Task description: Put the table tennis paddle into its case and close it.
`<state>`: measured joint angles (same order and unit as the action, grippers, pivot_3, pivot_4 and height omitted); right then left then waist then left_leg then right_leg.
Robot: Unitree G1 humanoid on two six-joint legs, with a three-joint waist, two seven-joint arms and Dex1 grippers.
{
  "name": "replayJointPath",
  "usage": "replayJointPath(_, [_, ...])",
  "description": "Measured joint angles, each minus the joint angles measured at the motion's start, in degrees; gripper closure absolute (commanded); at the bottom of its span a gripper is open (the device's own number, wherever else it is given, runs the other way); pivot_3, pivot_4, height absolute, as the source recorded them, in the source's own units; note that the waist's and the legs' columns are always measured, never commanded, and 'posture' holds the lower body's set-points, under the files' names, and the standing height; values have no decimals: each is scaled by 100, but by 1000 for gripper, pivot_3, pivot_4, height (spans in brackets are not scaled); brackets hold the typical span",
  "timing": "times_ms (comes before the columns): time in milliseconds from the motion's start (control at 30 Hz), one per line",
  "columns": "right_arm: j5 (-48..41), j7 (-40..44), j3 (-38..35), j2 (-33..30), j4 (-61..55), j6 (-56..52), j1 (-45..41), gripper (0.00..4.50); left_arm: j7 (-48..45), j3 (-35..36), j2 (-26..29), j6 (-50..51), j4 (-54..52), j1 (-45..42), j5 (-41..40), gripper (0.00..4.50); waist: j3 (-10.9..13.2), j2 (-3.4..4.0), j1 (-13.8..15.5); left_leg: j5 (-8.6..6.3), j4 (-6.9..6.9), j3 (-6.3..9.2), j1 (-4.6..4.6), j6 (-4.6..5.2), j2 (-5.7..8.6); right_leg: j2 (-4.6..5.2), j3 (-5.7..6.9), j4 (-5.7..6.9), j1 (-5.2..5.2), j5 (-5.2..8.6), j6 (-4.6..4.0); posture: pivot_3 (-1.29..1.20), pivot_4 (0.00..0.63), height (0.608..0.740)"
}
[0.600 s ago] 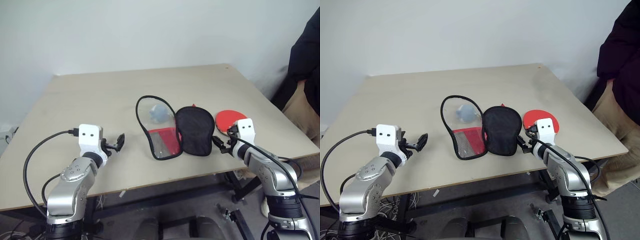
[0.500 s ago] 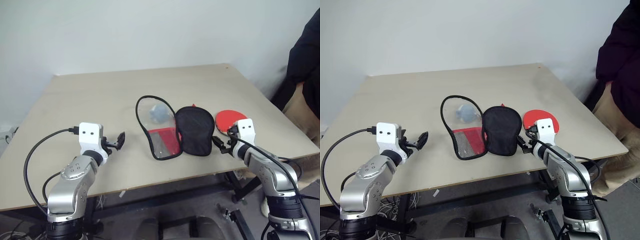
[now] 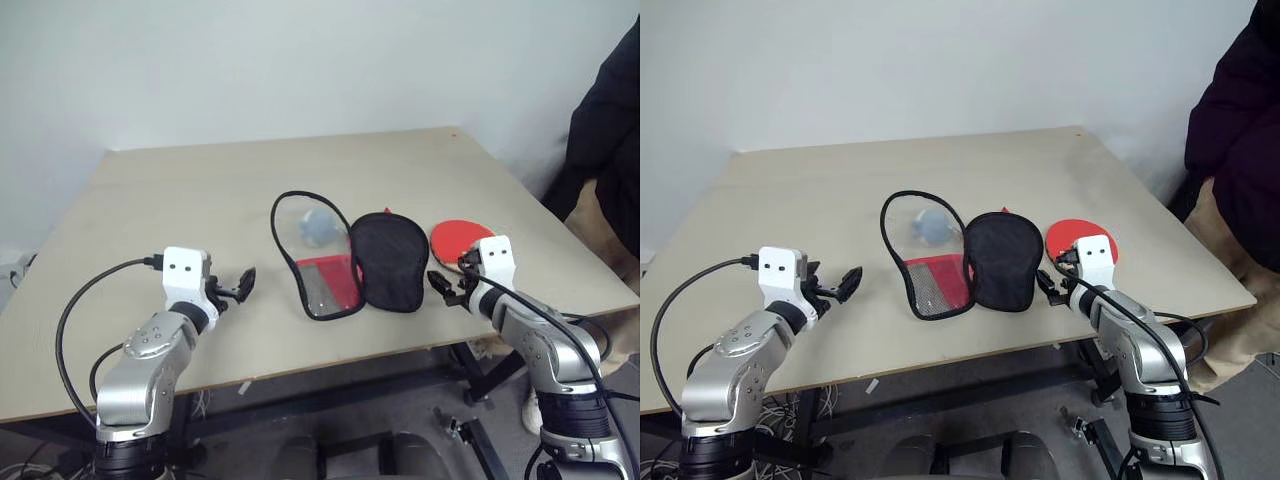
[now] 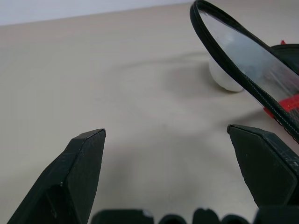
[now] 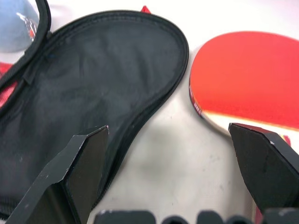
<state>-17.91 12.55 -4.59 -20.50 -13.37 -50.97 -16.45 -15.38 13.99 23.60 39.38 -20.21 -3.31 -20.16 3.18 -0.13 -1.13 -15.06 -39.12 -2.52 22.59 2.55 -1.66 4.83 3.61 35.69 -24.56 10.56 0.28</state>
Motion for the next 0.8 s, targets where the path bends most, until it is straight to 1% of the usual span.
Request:
replayJointPath(133, [-3,-58,-36,108,1,-6,-177,39,-183,35,241,-98,346,-75,25,26,0,0,-3,0,3,2,-1,0,-2,-2,2,0,-1,0,0,0,0,740])
replayJointPath(233, [-16,-56,-37,115,1,-91,-201,39,-288,113,366,-55,396,-88,-45,26,1,0,4,0,2,1,5,0,0,1,2,-3,-3,0,1,0,0,740])
replayJointPath(467, [2,-48,-35,88,25,-98,-323,39,-553,188,340,15,393,-123,-290,26,1,0,2,-1,3,0,3,-1,-2,1,2,-2,-3,0,0,0,0,740])
replayJointPath(633, [4,-50,-200,-138,150,-285,-318,39,-945,-48,342,4,563,-248,-364,26,1,0,2,0,1,-2,4,1,1,3,2,-2,-2,0,0,0,0,740])
replayJointPath(800, [0,-42,-387,-313,236,-381,-347,39,-1546,-238,648,-266,774,-516,-349,26,1,1,-13,1,6,-3,0,1,-2,-1,1,-2,-3,1,-1,0,0,740])
